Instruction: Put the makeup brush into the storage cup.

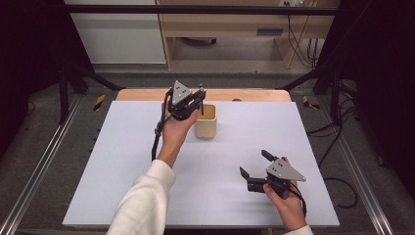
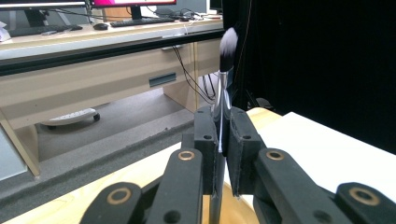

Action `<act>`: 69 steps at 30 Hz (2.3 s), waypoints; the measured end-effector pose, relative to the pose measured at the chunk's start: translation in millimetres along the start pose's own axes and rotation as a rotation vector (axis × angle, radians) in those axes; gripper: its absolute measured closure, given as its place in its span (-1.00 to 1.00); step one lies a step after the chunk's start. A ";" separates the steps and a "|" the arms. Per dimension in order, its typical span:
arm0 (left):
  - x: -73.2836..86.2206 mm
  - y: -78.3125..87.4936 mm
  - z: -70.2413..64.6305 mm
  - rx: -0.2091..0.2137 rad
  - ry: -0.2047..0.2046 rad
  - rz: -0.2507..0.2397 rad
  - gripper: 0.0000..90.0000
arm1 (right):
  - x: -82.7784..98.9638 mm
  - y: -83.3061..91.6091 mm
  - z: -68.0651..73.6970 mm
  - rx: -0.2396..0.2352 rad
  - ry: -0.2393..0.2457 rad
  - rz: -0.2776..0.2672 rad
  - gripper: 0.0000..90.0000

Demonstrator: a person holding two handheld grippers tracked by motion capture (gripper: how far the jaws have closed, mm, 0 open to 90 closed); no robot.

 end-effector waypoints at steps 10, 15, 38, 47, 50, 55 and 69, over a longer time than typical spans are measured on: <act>4.6 -3.9 -1.1 0.002 0.000 0.008 0.86 | 1.0 -0.9 1.1 -0.004 0.008 0.007 -0.87; 10.0 -5.5 -1.3 -0.001 0.001 0.015 0.86 | 1.1 -1.2 1.6 -0.006 0.008 0.007 -0.87; 30.7 -8.1 -3.7 0.003 0.003 0.045 0.86 | 1.5 -2.2 3.6 -0.014 0.012 0.013 -0.87; 33.1 -8.2 -5.9 0.013 0.008 0.049 0.86 | 1.7 -2.3 3.7 -0.014 0.014 0.014 -0.87; 34.7 -8.3 -6.9 0.014 0.008 0.054 0.85 | 1.7 -2.5 3.9 -0.016 0.014 0.014 -0.87; 37.4 -8.9 -7.1 0.016 0.009 0.059 0.85 | 1.7 -2.5 3.9 -0.016 0.012 0.014 -0.87; 36.2 1.1 -10.0 -0.007 0.011 0.043 0.65 | 0.6 -3.2 5.4 -0.023 0.006 0.011 -0.87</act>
Point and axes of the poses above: each handheld gripper's, and its own axes: y roughly backward along the jaws, x roughly out of its underside, z roughly to its left, the point moved 6 cm from there along -y, roughly forward along the jaws, and after that the axes turned 3 degrees about -x, right-handed, at the moved point
